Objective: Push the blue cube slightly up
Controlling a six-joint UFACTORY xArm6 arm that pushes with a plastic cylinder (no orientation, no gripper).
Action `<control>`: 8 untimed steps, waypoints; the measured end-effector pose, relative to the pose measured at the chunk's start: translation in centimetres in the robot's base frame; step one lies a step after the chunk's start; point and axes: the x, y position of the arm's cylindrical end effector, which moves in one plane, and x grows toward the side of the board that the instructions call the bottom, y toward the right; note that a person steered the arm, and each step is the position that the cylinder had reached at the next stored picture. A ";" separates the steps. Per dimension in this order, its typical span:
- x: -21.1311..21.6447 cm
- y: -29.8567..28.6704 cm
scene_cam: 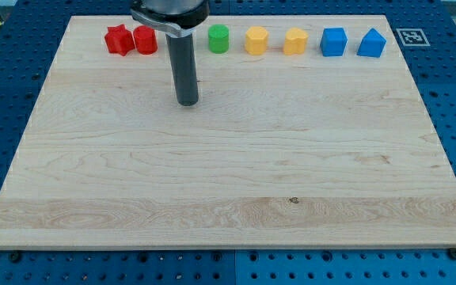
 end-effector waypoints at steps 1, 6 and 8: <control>-1.4 2.9; -7.8 24.1; -11.5 24.3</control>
